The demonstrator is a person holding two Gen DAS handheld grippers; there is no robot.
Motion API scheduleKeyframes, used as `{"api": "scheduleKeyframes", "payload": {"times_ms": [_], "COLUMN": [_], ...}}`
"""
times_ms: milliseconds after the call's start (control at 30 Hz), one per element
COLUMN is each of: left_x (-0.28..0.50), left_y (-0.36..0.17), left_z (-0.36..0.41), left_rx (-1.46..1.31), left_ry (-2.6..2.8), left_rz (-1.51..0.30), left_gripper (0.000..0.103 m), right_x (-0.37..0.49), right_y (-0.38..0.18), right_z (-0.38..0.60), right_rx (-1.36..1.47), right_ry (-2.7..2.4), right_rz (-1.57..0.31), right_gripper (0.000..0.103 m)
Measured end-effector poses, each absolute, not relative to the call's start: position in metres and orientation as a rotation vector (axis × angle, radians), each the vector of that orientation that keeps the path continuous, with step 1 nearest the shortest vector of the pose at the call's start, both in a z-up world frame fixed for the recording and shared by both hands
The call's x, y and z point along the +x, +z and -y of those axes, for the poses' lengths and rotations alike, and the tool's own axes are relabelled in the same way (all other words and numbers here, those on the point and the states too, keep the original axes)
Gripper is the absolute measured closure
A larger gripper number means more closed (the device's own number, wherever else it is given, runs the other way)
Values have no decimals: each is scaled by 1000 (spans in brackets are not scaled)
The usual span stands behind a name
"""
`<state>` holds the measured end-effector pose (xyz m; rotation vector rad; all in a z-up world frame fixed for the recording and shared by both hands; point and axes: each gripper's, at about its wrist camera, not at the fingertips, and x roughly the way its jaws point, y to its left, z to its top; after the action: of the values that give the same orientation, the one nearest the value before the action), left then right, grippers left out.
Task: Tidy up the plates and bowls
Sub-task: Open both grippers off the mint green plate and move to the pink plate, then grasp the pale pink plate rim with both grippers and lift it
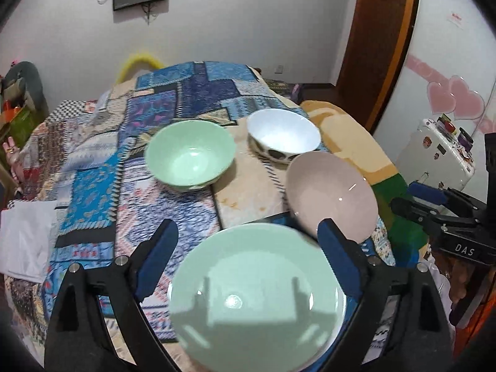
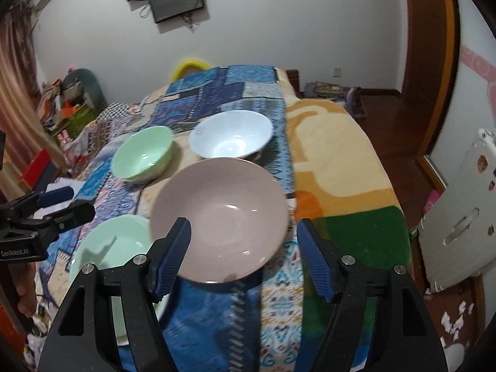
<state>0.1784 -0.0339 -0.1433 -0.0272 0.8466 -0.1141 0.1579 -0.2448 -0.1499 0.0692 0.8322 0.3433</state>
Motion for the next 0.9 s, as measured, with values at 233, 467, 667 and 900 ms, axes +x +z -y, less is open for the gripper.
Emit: {"api": "scheduleKeyframes", "payload": {"times_ms": [233,467,667,900], "left_x": [218,248,265,273], "left_y": [-174,-205,-224,-239], "left_z": [56,75,83,89], "left_rx": [-52,-48,-59,-61], "left_ry": [-138,-163,-188,-214], "left_rz": [-928,-992,-1048,-1091], "left_gripper": [10,16,43,67], "right_x": [174,184,190,194], "right_y": [-175,-194,-205,-219], "right_z": [259,260,262,260], "right_rx": [116,148,188,223], "right_ry": [322,345,364,392], "right_rz": [-876,-911,-934,-969], "right_gripper": [36,54,71,88]}}
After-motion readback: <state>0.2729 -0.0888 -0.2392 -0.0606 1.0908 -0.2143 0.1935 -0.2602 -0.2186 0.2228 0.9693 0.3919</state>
